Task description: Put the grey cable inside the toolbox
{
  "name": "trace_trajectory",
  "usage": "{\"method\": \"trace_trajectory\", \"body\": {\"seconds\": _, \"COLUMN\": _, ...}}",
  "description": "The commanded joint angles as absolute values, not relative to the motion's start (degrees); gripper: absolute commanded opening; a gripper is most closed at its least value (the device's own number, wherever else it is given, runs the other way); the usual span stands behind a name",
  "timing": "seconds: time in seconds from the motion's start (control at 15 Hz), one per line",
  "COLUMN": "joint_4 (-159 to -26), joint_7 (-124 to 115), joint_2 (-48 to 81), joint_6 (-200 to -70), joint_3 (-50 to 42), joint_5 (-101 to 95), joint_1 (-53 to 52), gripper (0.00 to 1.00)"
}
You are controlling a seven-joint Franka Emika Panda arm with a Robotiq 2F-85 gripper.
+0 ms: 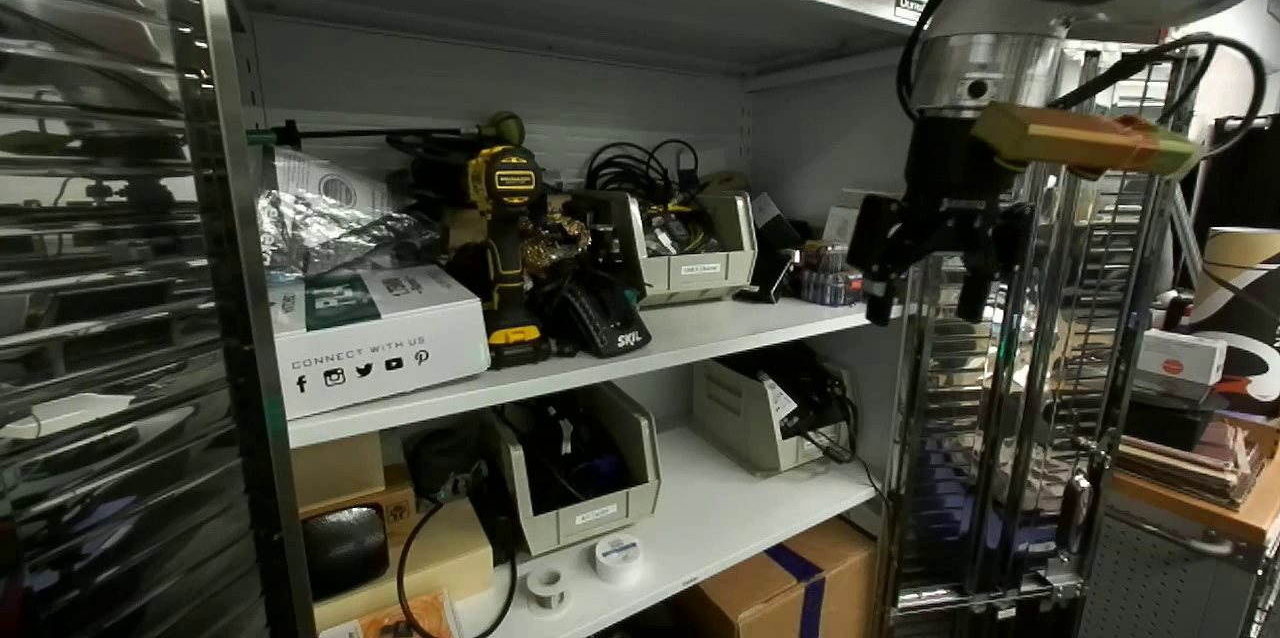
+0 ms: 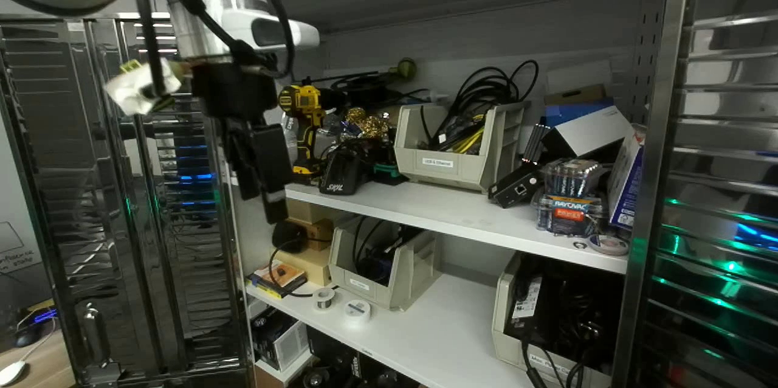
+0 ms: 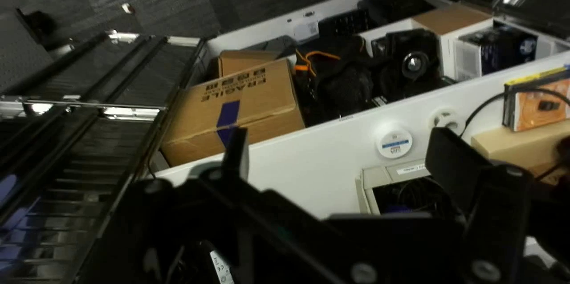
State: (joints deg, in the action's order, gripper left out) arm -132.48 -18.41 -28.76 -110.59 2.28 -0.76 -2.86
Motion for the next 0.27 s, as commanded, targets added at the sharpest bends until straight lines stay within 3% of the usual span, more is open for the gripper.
{"method": "trace_trajectory", "body": {"seconds": 0.0, "joint_4": -132.4, "joint_7": -17.4, "joint_2": -30.1, "joint_6": -108.5, "joint_3": 3.4, "joint_5": -0.1, "joint_1": -1.4, "gripper": 1.0}}
{"method": "trace_trajectory", "body": {"seconds": 0.2, "joint_4": -132.5, "joint_7": -16.9, "joint_2": -31.6, "joint_6": -107.1, "joint_3": 3.4, "joint_5": -0.1, "joint_1": -1.4, "gripper": 1.0}}
